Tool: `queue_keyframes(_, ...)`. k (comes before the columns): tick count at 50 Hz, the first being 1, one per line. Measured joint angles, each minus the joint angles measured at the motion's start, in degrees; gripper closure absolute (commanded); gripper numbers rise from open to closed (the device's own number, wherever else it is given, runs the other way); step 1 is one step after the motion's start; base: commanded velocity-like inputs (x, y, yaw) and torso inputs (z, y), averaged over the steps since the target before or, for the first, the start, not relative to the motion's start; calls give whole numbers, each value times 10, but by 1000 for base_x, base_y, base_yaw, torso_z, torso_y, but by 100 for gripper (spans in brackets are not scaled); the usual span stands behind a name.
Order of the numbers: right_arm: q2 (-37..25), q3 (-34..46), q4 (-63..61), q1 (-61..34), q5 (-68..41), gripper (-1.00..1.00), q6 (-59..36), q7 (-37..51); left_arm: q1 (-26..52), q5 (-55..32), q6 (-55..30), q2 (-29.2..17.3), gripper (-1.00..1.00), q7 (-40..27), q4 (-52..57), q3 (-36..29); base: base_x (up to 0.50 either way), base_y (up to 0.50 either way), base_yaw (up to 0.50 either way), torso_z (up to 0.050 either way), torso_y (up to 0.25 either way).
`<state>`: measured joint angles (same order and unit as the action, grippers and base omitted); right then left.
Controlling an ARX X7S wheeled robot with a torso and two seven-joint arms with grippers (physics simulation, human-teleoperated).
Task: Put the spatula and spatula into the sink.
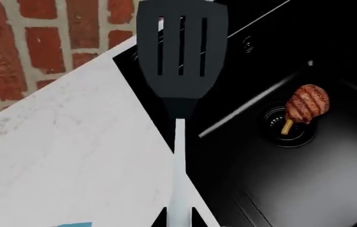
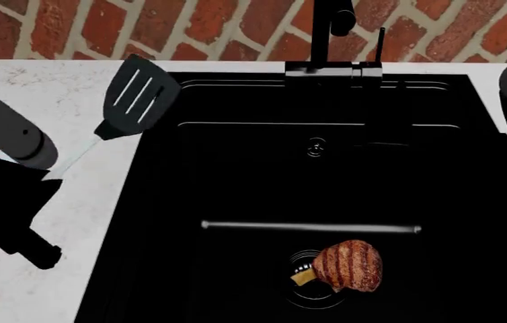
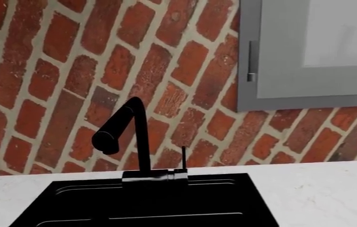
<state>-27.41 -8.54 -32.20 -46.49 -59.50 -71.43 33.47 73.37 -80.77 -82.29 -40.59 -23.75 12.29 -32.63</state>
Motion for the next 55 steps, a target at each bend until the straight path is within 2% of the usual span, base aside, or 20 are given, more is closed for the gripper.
queue_keyframes(8,0,8,7,3,7,-100,13,-7,60,77,28,50,100,94,-40,-79,0,0,0,0,0)
queue_keyframes(15,0,10,11,5,10,-100,20,-10,81,132,74,98,100,167,-87,-132,0,0,0,0,0)
queue_keyframes(29,-3,11,13,13,12,-100,34,-15,58,210,224,229,100,270,-243,-175,0,0,0,0,0)
queue_keyframes(39,-5,11,15,23,15,-100,45,-20,27,233,341,325,100,322,-424,-199,0,0,0,0,0)
queue_keyframes(46,-9,5,11,27,9,-100,44,-17,14,168,425,360,100,331,-527,-314,0,0,0,0,0)
queue_keyframes(55,-11,4,10,33,9,-100,48,-17,-14,106,498,380,100,336,-600,-459,0,0,0,0,0)
